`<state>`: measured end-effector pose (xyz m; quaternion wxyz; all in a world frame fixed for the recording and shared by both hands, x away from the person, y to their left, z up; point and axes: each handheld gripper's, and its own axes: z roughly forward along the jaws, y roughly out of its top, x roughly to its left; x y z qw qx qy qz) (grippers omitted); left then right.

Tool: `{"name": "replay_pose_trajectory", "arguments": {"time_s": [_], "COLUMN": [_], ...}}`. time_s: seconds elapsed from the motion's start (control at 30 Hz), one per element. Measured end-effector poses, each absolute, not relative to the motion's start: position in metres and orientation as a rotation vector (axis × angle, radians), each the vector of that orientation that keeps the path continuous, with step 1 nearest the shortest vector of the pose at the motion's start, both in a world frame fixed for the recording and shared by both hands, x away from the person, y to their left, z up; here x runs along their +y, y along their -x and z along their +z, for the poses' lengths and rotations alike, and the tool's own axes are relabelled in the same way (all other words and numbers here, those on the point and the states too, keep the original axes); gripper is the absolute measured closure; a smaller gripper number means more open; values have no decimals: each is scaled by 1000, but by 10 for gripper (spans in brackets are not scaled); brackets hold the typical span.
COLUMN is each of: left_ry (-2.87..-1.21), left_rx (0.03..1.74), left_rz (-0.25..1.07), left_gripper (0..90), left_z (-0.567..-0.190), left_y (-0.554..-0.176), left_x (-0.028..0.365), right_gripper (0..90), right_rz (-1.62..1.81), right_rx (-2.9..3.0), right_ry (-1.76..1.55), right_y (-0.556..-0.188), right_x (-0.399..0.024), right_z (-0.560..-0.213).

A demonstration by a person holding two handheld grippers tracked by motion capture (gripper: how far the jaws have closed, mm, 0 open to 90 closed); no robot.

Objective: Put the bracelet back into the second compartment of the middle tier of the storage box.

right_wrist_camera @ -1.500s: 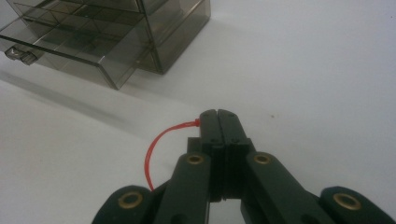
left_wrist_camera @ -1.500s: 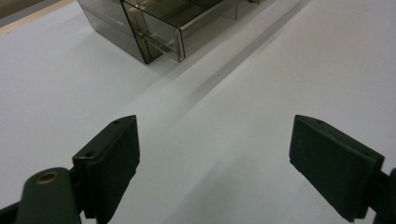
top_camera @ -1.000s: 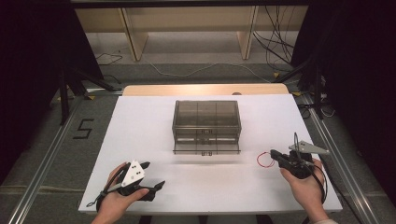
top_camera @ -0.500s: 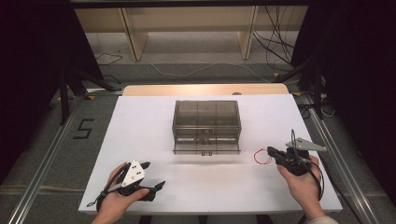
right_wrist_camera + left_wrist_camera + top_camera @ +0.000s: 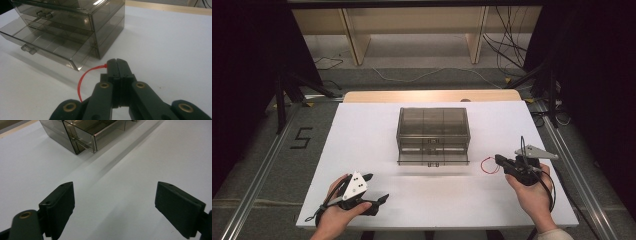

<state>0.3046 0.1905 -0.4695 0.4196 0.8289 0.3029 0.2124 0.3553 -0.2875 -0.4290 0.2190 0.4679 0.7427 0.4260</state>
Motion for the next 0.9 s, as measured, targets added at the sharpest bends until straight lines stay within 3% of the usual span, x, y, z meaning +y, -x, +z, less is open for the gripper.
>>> {"name": "replay_pose_trajectory", "arguments": {"time_s": [0.9], "left_ry": [-2075], "left_rx": [759], "left_rz": [527], "left_gripper": [159], "left_z": [-469], "left_y": [-305], "left_x": [190], "right_gripper": [900], "right_rz": [1204], "right_rx": [2072], "right_ry": [-1255], "right_y": [-366], "right_x": [-269], "right_z": [-422]}}
